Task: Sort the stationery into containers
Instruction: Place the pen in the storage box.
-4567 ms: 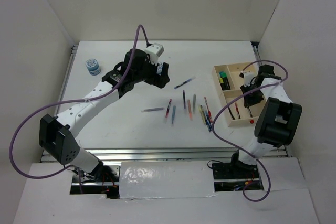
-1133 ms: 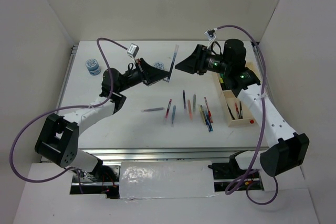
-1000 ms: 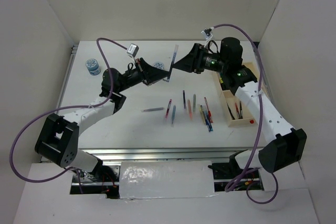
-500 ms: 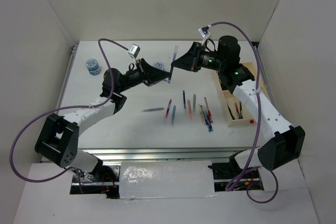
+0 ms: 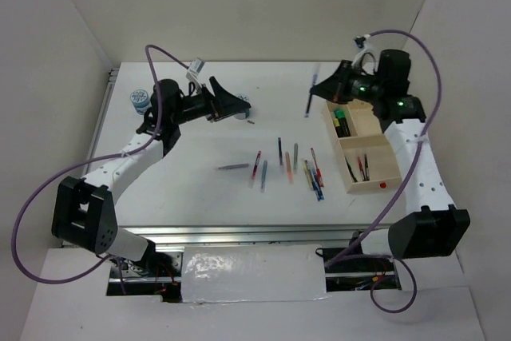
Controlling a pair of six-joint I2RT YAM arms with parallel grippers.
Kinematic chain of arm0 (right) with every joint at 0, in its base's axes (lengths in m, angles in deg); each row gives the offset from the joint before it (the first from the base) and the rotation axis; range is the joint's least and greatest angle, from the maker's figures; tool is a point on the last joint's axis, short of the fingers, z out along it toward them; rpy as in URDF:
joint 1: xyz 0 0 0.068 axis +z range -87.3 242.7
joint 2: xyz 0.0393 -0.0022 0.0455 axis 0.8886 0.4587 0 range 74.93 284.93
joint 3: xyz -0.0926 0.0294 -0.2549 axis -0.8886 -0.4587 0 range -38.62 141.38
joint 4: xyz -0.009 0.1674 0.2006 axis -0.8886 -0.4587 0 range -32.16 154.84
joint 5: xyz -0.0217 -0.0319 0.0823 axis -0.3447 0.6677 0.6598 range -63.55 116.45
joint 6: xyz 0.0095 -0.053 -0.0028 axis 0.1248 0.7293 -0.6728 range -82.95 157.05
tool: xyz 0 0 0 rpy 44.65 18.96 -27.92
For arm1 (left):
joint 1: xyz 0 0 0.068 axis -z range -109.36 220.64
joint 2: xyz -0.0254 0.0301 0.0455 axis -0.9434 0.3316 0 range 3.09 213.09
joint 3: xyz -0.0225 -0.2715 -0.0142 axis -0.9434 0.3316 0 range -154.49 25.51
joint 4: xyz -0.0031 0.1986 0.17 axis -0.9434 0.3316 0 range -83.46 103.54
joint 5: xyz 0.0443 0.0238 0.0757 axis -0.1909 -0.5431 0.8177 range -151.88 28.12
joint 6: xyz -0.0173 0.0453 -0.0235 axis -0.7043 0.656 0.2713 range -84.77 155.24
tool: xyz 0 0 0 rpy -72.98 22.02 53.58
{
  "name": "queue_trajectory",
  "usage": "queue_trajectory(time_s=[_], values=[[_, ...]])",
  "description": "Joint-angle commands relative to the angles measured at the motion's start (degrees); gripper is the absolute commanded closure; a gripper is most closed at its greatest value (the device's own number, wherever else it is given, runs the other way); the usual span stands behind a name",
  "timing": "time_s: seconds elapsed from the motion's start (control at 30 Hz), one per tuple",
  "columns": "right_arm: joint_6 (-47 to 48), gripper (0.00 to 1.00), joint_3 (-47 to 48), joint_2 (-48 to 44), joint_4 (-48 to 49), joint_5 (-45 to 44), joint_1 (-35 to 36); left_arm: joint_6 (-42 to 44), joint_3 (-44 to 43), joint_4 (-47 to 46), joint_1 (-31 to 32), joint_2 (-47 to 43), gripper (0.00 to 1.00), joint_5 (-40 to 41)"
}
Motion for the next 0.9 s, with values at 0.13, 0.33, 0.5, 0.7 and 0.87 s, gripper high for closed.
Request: queue_trajectory(time_s=[0.13, 0.33, 0.5, 0.7, 0.87], values=[[50.67, 1.0, 1.61, -7.09, -33.58, -14.82, -16.26, 35.56, -10.84, 35.39, -2.79, -3.13, 0.01, 9.35], [70.39, 1.0, -10.87, -9.57, -32.99, -29.18, -25.14, 40.51, -11.99, 39.19, -1.74, -4.45, 0.01, 9.35], [71.9, 1.0, -14.4, -4.74, -29.56, -35.26, -30.33, 39.99, -11.29, 38.33, -1.21, -5.06, 0.01, 10.23], [68.91, 1.0, -12.2, 3.43, -24.72, -37.46, -31.92, 40.25, -9.54, 37.89, -1.21, -5.5, 0.01, 10.76], [66.19, 1.0, -8.51, 12.04, -24.72, -39.74, -32.0, 41.39, -9.27, 39.29, -1.21, -4.98, 0.01, 11.55]])
